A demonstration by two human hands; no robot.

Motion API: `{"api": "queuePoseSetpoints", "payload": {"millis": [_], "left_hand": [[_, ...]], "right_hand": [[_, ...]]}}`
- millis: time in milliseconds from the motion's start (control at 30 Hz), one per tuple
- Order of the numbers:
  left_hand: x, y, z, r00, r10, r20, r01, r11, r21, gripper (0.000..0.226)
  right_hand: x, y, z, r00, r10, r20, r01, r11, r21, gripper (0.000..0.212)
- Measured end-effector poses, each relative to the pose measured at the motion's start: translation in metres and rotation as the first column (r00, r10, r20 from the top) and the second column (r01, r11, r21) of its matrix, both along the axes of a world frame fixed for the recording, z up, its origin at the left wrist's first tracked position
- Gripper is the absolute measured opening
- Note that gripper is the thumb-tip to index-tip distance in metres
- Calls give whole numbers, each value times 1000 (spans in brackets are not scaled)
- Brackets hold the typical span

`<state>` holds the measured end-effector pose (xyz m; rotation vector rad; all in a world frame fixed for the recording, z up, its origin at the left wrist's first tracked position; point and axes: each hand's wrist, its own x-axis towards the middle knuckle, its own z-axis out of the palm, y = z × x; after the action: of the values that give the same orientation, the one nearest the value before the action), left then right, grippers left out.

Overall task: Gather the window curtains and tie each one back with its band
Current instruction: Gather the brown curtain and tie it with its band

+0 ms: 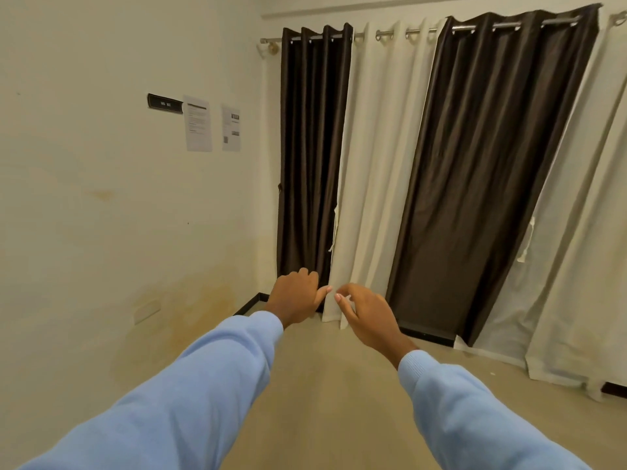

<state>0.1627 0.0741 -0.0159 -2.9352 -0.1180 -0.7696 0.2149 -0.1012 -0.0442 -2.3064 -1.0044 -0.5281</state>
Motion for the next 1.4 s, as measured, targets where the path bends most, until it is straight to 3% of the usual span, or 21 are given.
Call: {"api": "queuePoseSetpoints", "payload": {"millis": [267,533,833,1067,1400], "left_hand": [[107,93,11,999,-17,32,16,999,38,47],[206,198,29,992,-85,92,88,996,-27,47],[289,271,8,995,-90,47,95,990,-104,58],[394,327,-15,995,-86,48,89,994,-62,61],[549,405,-1,999,3,46,1,998,-68,67]], "right_hand": [[113,82,1,999,-36,13,37,994,-99,34],[219,175,9,994,-98,53,101,993,-55,30],[311,256,0,998,-68,14,68,997,-27,33],[416,330,-31,998,-59,-26,58,998,-22,33],[579,396,-10,998,3,-62,-3,1000,14,33]]}}
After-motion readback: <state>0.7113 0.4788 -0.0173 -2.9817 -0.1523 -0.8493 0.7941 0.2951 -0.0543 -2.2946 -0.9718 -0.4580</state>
